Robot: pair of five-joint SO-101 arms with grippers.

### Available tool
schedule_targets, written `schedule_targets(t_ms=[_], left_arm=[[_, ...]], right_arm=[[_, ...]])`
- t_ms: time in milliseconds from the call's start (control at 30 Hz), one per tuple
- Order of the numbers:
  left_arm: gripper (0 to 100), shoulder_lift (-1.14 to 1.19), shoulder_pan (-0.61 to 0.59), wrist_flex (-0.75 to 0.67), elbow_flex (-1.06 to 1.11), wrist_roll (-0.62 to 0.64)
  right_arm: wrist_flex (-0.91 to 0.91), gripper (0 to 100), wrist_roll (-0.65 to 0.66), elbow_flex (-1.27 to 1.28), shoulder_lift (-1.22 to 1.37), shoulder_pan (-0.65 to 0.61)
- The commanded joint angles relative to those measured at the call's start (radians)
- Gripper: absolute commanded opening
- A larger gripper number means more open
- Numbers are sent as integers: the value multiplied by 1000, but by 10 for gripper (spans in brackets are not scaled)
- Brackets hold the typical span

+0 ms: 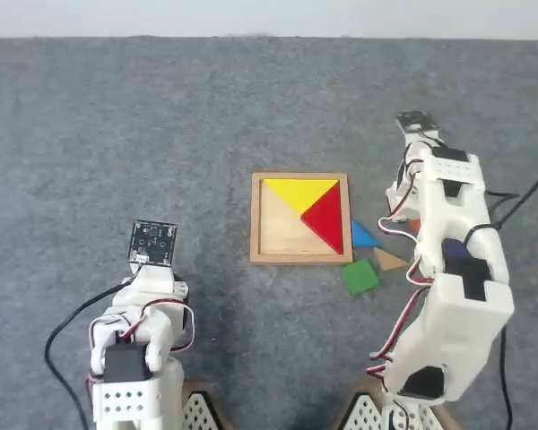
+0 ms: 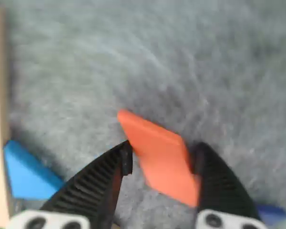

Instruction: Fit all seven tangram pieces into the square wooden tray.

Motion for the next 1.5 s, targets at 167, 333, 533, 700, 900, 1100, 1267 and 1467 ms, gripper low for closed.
schedule_targets(t_ms=[167,333,533,700,900,1100,1267,1467], left_arm=[[21,-17,5,3,-10,-2],[21,-17,5,3,-10,-2],[21,-17,5,3,-10,-2],[21,-17,5,3,-10,-2],[21,-17,5,3,-10,-2],[21,-17,5,3,-10,-2],[21,-17,5,3,-10,-2],[21,-17,5,3,-10,-2]], right_arm=[[15,131,-117,-48,-18,1],[-12,126,29,-71,-18,-39],[-4,125,89,-144,-18,-90],[8,125,-127,-198,-12,-84],[22,125,-322,-203,-5,-93],[18,126,-374,-209,77,-99],[24,126,-334,-210,99,-102],[61,125,-331,-206,21,-133]])
